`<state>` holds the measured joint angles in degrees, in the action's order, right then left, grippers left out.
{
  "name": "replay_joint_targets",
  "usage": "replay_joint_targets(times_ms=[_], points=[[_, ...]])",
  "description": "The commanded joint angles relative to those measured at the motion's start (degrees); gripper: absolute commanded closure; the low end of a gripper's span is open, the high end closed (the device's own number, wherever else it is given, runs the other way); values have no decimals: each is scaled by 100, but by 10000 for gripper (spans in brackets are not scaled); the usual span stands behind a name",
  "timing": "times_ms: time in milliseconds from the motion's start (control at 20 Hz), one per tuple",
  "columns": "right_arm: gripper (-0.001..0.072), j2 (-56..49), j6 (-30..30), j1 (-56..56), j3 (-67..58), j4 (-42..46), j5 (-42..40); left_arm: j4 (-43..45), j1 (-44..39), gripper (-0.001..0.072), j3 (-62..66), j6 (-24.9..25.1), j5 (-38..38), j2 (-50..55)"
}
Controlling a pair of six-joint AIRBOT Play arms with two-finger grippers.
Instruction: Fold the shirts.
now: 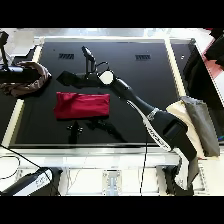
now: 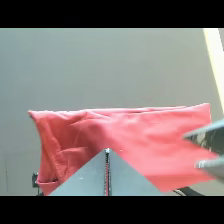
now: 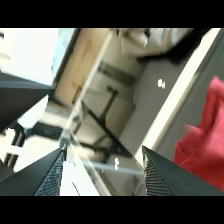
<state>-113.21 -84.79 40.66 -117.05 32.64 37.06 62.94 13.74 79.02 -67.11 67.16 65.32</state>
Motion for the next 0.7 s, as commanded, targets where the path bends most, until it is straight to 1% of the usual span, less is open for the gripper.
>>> replay_joint_targets(times_ms=[0,100,150,250,300,350,450,600,650], points=[[183,105,50,-411,-146,232,892,4,79,687,0,-24,7,-57],[195,374,17,-1080,-140,1215,2299,4,79,688,0,-24,7,-57],[212,483,-166,-1436,-138,1886,2994,4,79,688,0,-24,4,-57],[211,531,-693,-2028,-35,3027,3910,4,79,687,0,-74,2,-57],[198,518,-890,-2260,149,3217,4072,4,79,687,0,-111,2,-55],[180,509,-1110,-2457,457,3154,4006,4,79,687,0,-111,2,-55],[179,415,-1360,-2675,1073,2656,3740,7,79,687,0,-109,2,-55],[177,61,-1298,-2684,1703,1639,3578,9,79,688,-2,-107,0,-48],[128,-131,-1261,-2645,1762,1281,3630,9,79,687,-2,-107,0,-46]])
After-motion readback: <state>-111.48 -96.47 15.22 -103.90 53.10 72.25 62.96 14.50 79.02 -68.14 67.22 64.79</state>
